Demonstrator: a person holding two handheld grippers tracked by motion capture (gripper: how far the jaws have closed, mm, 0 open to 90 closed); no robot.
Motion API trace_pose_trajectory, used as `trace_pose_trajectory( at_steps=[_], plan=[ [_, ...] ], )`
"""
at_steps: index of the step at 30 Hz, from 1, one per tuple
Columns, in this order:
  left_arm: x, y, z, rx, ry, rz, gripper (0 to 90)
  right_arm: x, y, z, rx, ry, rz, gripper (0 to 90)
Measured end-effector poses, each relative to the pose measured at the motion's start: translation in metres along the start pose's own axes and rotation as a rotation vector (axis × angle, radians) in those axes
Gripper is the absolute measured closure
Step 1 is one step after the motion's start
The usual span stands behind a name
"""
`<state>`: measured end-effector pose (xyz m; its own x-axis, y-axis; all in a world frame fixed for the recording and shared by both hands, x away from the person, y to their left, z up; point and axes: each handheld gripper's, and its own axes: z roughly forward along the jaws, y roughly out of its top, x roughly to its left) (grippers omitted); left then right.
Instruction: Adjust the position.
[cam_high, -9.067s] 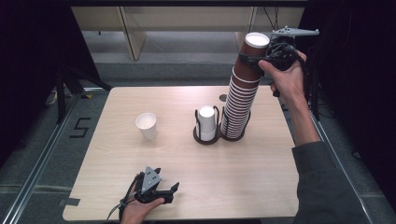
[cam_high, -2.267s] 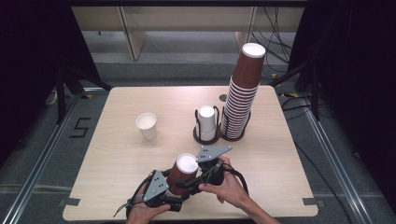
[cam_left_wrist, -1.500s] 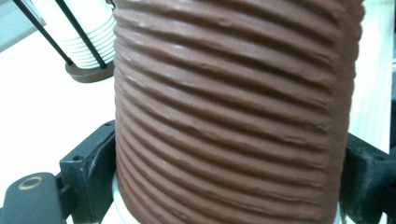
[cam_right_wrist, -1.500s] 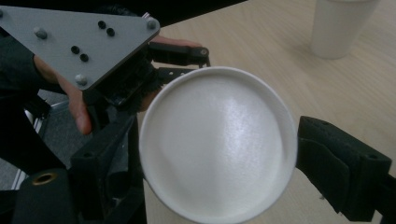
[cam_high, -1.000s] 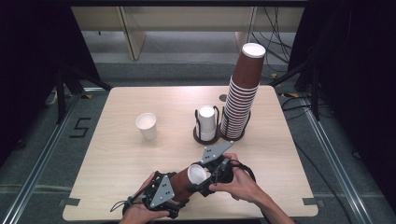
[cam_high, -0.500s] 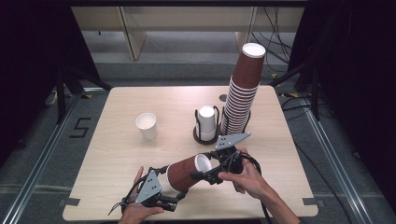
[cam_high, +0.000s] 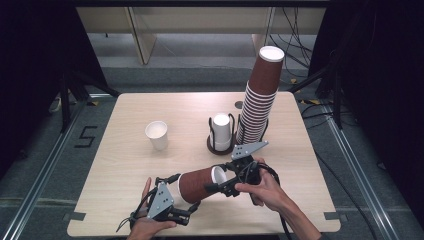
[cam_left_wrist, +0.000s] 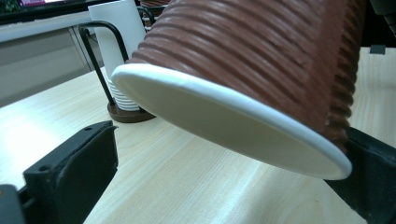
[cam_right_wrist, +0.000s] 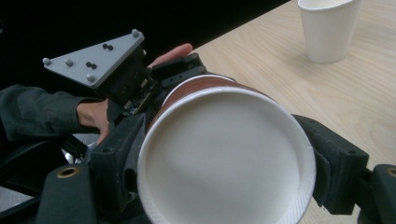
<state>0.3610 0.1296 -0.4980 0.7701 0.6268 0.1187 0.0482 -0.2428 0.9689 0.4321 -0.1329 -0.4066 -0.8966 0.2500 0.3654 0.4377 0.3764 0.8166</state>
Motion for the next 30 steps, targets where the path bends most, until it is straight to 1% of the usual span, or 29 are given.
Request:
trace_pose_trajectory(
  at_steps=[1,2,3,4,5,6,7,8,9,10,11,12,13,16,17,19,20,21,22,23,24,26,27,28,30],
  plan=[
    [-0.001,-0.0015,0.0018,-0.014,-0.01,0.012,0.0,-0.0024,-0.0008,0.0014,0.004,0.007,-0.007,24.0],
    [-0.0015,-0.0011,0.0007,-0.003,-0.014,0.018,0.0,-0.0019,-0.0013,0.0017,0.011,0.011,0.01,24.0],
    [-0.0017,-0.0015,0.0025,-0.023,-0.035,0.021,0.1,-0.0028,-0.0019,0.0027,0.016,0.018,0.008,24.0],
    [-0.0017,-0.0015,0.0025,-0.023,-0.035,0.021,0.0,-0.0028,-0.0019,0.0027,0.016,0.018,0.008,24.0],
    [-0.0037,-0.0003,0.0016,-0.011,-0.031,0.04,0.0,-0.0045,-0.0039,0.0058,0.028,0.037,0.009,24.0],
    [-0.0042,-0.0009,0.0031,-0.022,-0.043,0.037,0.0,-0.004,-0.0044,0.0061,0.034,0.038,0.025,24.0],
    [-0.0047,-0.001,0.0029,-0.025,-0.044,0.027,0.0,-0.0039,-0.0045,0.0067,0.038,0.045,0.026,24.0],
    [-0.0051,-0.0001,0.0014,-0.016,-0.042,0.03,0.0,-0.0047,-0.0046,0.0073,0.04,0.045,0.014,24.0],
    [-0.0052,-0.0001,0.0012,-0.02,-0.045,0.04,0.0,-0.004,-0.0052,0.0079,0.041,0.045,0.026,24.0],
    [-0.005,0.0,0.0009,-0.022,-0.05,0.046,0.0,-0.005,-0.0052,0.0081,0.038,0.044,0.017,24.0],
    [-0.005,0.0,0.0009,-0.022,-0.05,0.046,0.8,-0.005,-0.0052,0.0081,0.038,0.044,0.017,24.0],
    [-0.005,-0.0002,0.0016,-0.037,-0.053,0.041,0.8,-0.0051,-0.0054,0.0084,0.035,0.051,0.025,24.0],
    [-0.0052,0.0005,0.0,-0.029,-0.051,0.037,0.7,-0.0044,-0.0055,0.0081,0.034,0.062,0.045,24.0],
    [-0.0054,0.0004,-0.0002,-0.036,-0.052,0.031,0.7,-0.0051,-0.0055,0.0079,0.031,0.061,0.041,24.0],
    [-0.0048,0.0007,-0.0007,-0.036,-0.058,0.027,1.0,-0.0063,-0.0058,0.008,0.033,0.067,0.041,23.9],
    [-0.0032,0.0002,-0.0009,-0.032,-0.073,0.023,2.0,-0.0071,-0.0067,0.0086,0.032,0.063,0.04,23.6],
    [-0.0028,0.0003,-0.0013,-0.027,-0.075,0.025,2.5,-0.0074,-0.0071,0.0088,0.036,0.069,0.053,23.5],
    [-0.0023,0.0,-0.0001,-0.035,-0.084,0.016,3.0,-0.0078,-0.0075,0.0091,0.039,0.071,0.06,23.4],
    [-0.001,0.0004,-0.0003,-0.031,-0.092,0.015,3.6,-0.0072,-0.008,0.0094,0.04,0.072,0.078,23.2],
    [-0.0004,0.0013,-0.0022,-0.014,-0.09,0.008,4.8,-0.0075,-0.0082,0.0097,0.039,0.076,0.079,23.0],
    [-0.0004,0.0013,-0.0022,-0.014,-0.09,0.008,5.7,-0.0075,-0.0082,0.0097,0.039,0.076,0.079,23.0],
    [0.0011,0.0032,-0.0025,-0.018,-0.103,0.003,7.0,-0.0091,-0.0077,0.0088,0.033,0.066,0.063,22.6],
    [0.0011,0.0032,-0.0025,-0.018,-0.103,0.003,7.9,-0.0081,-0.0076,0.0082,0.041,0.073,0.079,22.4],
    [0.0015,0.0041,-0.0037,-0.01,-0.103,0.007,7.9,-0.0081,-0.0076,0.0082,0.041,0.073,0.079,22.4],
    [0.0023,0.005,-0.0039,-0.008,-0.119,0.0,9.1,-0.0084,-0.0069,0.0069,0.038,0.069,0.064,21.6]
  ],
)
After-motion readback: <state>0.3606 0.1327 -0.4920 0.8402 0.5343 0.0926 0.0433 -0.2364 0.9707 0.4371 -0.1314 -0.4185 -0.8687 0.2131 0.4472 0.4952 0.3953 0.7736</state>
